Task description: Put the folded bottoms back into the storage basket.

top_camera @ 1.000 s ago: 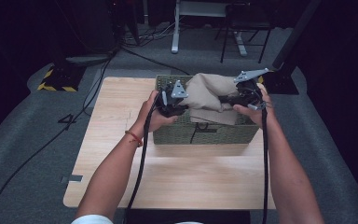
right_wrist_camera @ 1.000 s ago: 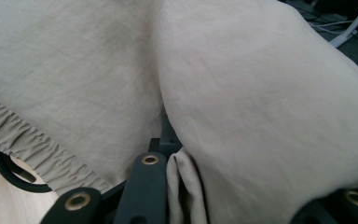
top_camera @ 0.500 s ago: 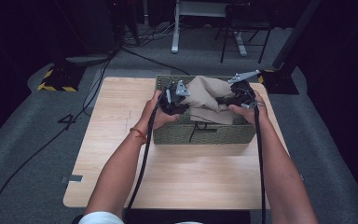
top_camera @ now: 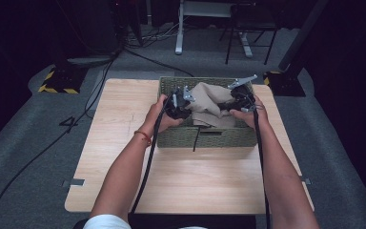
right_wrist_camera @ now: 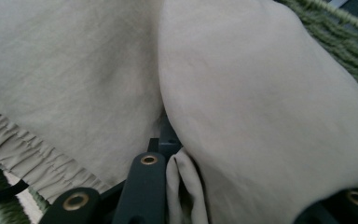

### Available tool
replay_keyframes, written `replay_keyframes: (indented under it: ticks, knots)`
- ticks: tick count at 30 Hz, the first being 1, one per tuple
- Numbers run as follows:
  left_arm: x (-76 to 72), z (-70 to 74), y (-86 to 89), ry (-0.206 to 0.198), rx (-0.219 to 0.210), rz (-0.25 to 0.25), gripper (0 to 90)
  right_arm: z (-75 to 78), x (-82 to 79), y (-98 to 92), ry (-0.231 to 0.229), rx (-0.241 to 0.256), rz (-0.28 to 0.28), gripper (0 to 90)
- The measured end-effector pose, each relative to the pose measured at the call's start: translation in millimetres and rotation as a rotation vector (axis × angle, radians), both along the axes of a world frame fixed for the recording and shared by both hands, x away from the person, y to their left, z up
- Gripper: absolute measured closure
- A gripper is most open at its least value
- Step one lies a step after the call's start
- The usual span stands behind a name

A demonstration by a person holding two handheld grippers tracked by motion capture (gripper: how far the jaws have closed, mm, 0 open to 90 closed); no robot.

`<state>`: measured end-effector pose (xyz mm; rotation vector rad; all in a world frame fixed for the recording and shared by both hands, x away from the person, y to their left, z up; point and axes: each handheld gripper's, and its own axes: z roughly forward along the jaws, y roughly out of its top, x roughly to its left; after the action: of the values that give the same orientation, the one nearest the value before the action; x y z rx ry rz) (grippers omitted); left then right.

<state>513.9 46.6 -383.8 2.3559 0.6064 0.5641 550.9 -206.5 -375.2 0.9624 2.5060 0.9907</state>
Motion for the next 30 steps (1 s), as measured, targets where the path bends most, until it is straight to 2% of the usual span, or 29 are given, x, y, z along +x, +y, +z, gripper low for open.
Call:
replay_keyframes:
  ticks: [6, 13, 16, 18, 21, 25, 27, 30]
  knots:
    - [5.6, -2.8, -3.8, 0.008, 0.059, 0.008, 68.5, -7.9, 6.0, 3.1, 0.021, -0.013, -0.013, 75.1]
    - [10.9, -8.4, -5.1, 0.037, 0.151, 0.015, 67.1, -16.7, 10.4, 10.0, 0.039, -0.061, -0.018, 74.9]
    - [13.3, -11.8, -2.2, 0.06, 0.15, 0.025, 65.8, -18.0, 11.9, 11.4, 0.046, -0.079, -0.012, 74.7]
    - [13.2, -11.7, -3.7, 0.047, 0.163, 0.024, 64.8, -19.0, 12.6, 13.2, 0.05, -0.096, -0.011, 74.6]
    - [14.0, -13.1, -7.1, 0.047, 0.23, 0.052, 55.7, -20.9, 14.2, 14.4, 0.052, -0.118, -0.016, 74.3]
    - [13.7, -12.9, -7.7, 0.06, 0.276, 0.044, 52.8, -23.8, 15.5, 15.9, 0.065, -0.155, -0.004, 73.6]
    - [13.1, -13.2, -8.7, 0.053, 0.303, 0.058, 47.3, -24.0, 15.6, 15.6, 0.072, -0.156, -0.001, 73.1]
    - [13.4, -13.7, -6.7, 0.079, 0.343, 0.061, 43.6, -24.3, 16.2, 15.0, 0.08, -0.157, 0.001, 72.2]
